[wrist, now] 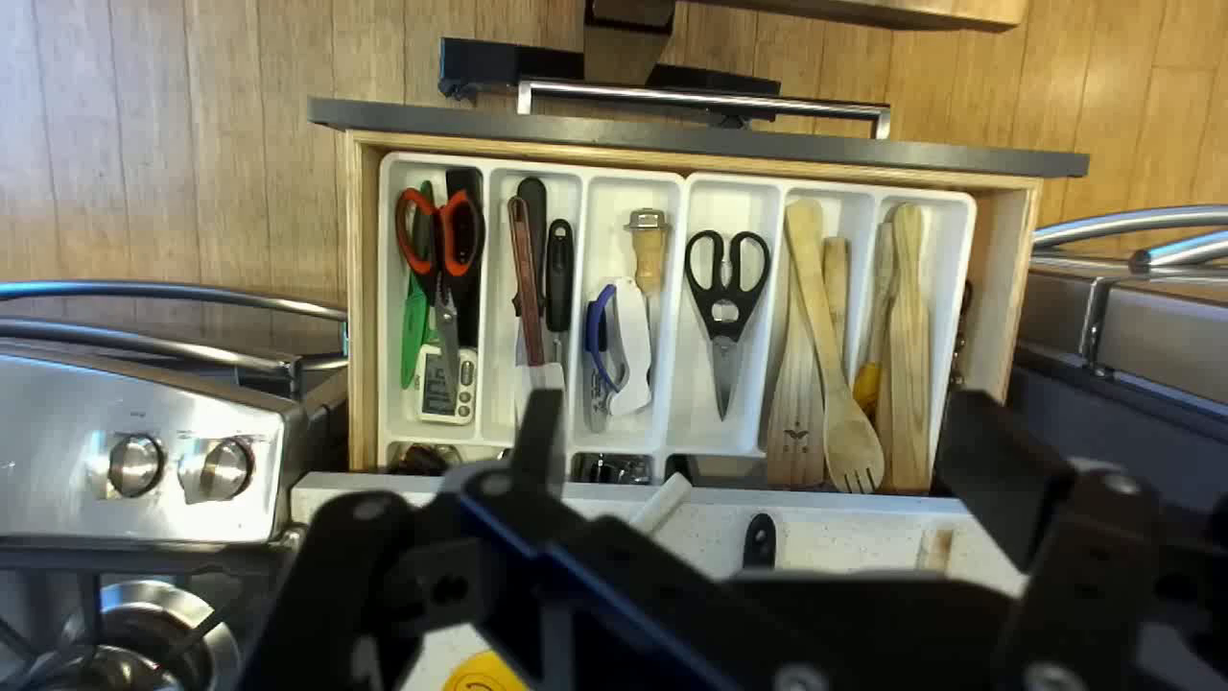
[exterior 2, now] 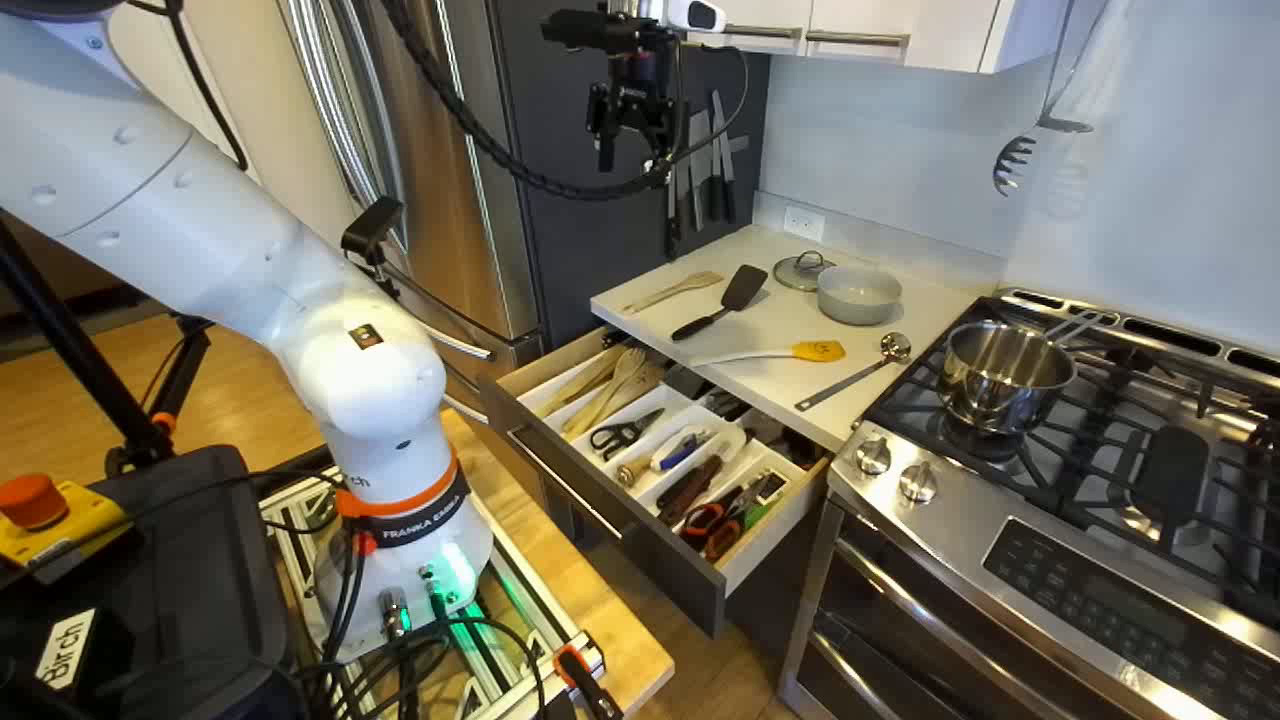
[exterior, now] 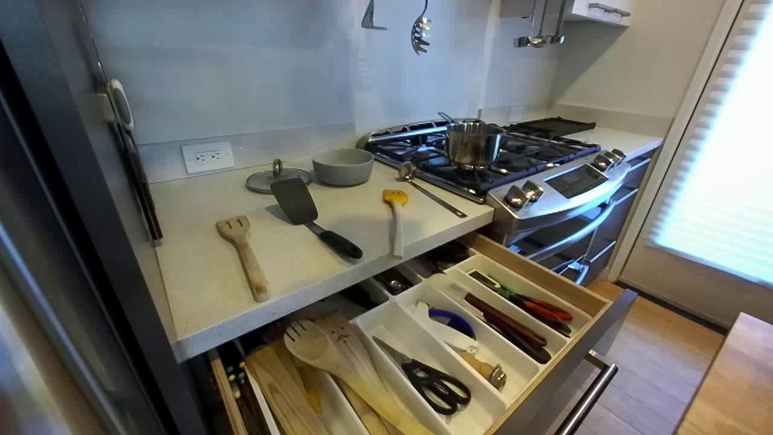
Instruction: Remove the wooden fork from the drawer and put it on the counter
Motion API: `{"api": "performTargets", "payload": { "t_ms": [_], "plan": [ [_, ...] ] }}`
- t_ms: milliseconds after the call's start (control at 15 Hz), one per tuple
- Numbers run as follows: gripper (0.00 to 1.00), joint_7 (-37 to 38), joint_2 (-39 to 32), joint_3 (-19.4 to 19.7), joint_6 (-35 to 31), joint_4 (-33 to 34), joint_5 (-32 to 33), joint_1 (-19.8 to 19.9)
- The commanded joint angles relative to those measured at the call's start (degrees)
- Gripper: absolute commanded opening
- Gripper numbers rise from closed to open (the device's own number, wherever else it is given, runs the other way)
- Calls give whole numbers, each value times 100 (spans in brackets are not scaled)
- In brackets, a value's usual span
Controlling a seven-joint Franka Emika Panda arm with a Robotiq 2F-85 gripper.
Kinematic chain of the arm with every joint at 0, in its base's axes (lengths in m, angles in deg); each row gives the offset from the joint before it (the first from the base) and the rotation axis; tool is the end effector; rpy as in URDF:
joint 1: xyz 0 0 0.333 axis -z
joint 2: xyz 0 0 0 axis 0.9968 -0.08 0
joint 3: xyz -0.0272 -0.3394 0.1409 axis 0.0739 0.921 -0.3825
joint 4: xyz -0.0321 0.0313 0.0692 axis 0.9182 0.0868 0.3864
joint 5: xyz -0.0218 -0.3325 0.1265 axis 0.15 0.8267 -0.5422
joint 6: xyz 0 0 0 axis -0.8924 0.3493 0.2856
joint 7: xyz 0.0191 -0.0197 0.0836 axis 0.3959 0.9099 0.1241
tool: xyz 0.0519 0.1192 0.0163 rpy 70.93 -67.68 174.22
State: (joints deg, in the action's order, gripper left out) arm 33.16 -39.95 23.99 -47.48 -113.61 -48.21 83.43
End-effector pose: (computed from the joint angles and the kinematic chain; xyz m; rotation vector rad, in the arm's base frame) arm 0.3251 0.0186 0.5917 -3.1138 -0.1993 0.2227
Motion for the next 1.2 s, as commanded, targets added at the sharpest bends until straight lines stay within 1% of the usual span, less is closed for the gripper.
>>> {"api": "performTargets", "payload": {
  "t_ms": [0, 467, 533, 667, 800, 933, 1133],
  "plan": [
    [100, 5, -4, 6, 8, 10, 3, -9],
    [100, 5, -4, 6, 8, 10, 3, -9],
    [100, 66, -82, -52, -83, -44, -3, -34],
    [100, 176, -250, -154, -501, -301, -262, -138],
    [100, 232, -442, -336, -1116, -781, -630, -324],
    [100, 321, -645, -603, -1631, -1195, -646, -478],
    [100, 479, -935, -1026, -2443, -1952, -471, -751]
  ]
}}
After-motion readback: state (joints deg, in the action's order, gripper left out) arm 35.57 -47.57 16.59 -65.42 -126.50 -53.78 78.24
